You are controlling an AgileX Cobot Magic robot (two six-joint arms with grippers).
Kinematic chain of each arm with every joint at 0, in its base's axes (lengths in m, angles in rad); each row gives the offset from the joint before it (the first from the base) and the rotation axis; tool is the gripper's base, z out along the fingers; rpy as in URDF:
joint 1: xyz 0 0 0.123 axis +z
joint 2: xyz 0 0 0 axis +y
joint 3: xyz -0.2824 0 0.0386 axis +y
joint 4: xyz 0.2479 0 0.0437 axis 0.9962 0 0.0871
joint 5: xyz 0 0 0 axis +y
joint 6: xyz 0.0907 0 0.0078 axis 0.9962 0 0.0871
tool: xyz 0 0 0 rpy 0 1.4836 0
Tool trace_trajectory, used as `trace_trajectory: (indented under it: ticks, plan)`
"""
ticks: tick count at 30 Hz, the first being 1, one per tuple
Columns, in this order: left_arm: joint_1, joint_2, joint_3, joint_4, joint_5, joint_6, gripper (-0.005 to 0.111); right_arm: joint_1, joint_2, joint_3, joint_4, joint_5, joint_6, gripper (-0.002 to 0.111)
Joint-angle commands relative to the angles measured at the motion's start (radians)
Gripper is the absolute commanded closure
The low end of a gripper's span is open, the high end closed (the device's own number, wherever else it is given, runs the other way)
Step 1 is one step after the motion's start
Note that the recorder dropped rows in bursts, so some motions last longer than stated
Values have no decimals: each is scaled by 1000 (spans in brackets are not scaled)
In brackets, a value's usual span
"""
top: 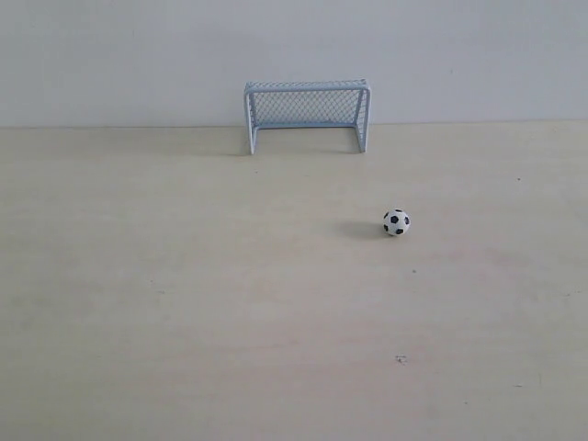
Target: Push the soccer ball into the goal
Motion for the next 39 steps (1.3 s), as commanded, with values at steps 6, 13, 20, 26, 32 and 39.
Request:
trace_trajectory:
  ticks: [6,13,20,26,32,39]
  plan:
    - [-8,5,-4,0,-3,-9,100,-1,-5,0,-1,-153,-8,108]
    - [-8,5,-4,0,-3,-9,100,-1,-5,0,-1,-236,-13,108]
    - [-8,5,-4,0,-3,-9,100,-1,-5,-16,-1,-199,-15,108]
    - [-8,5,-4,0,-3,-9,100,-1,-2,-104,-1,-97,-37,108]
    - [-8,5,-4,0,-3,-9,100,-1,77,-200,-1,-7,-37,108]
    - [-8,5,-4,0,-3,-9,100,-1,198,-304,3,117,-37,108]
